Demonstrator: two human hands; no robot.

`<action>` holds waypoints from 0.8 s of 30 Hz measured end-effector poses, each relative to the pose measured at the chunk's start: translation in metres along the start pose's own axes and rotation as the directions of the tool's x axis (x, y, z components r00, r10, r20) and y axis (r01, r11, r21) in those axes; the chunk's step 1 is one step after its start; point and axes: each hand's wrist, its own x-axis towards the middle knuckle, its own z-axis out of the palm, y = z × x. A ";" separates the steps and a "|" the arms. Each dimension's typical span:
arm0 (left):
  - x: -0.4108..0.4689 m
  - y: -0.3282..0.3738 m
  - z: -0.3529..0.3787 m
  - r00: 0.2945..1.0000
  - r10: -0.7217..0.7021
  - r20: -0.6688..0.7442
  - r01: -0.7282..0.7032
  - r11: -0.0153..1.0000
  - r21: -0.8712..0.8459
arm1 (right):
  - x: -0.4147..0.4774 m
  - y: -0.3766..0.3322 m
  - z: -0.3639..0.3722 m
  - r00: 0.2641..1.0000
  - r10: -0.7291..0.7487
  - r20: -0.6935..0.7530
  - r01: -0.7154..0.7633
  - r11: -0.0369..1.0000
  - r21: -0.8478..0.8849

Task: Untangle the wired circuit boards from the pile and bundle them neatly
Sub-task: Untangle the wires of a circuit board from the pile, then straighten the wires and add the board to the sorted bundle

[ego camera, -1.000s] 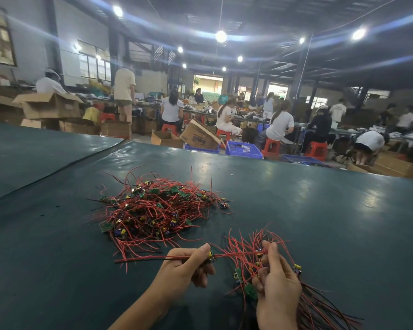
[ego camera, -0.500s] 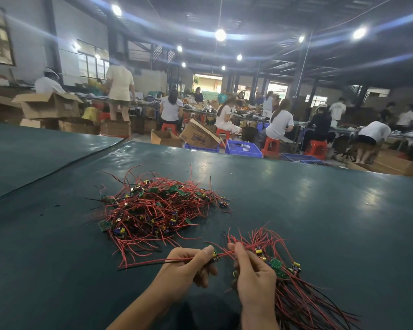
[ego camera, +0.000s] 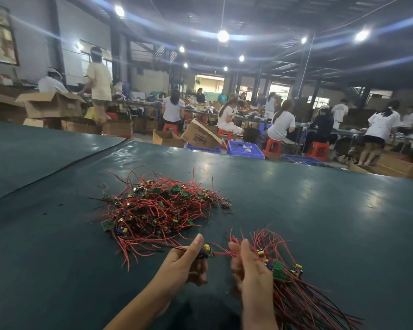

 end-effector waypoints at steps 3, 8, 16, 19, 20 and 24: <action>0.000 -0.002 0.003 0.998 -0.056 0.031 0.055 0.998 0.028 | -0.012 0.005 0.016 0.970 -0.033 0.242 0.066 0.989 -0.131; 0.003 -0.003 0.001 0.992 -0.114 0.057 0.100 0.972 0.212 | -0.014 0.010 0.020 0.979 -0.029 0.201 0.079 0.966 -0.246; 0.007 -0.007 -0.003 0.998 0.044 -0.043 -0.033 0.974 0.226 | -0.004 -0.001 0.009 0.956 0.213 -0.202 -0.206 0.977 0.055; 0.012 -0.006 -0.018 0.952 0.238 -0.191 -0.154 0.915 0.374 | 0.005 -0.009 0.000 0.888 0.404 -0.220 -0.265 0.841 0.472; 0.013 -0.008 -0.025 0.912 0.350 -0.213 -0.196 0.830 0.522 | 0.007 -0.011 -0.004 0.883 0.420 -0.211 -0.258 0.808 0.529; 0.017 -0.008 -0.048 0.710 0.696 -0.110 -0.204 0.353 0.913 | 0.006 -0.012 -0.008 0.880 0.418 -0.225 -0.238 0.799 0.552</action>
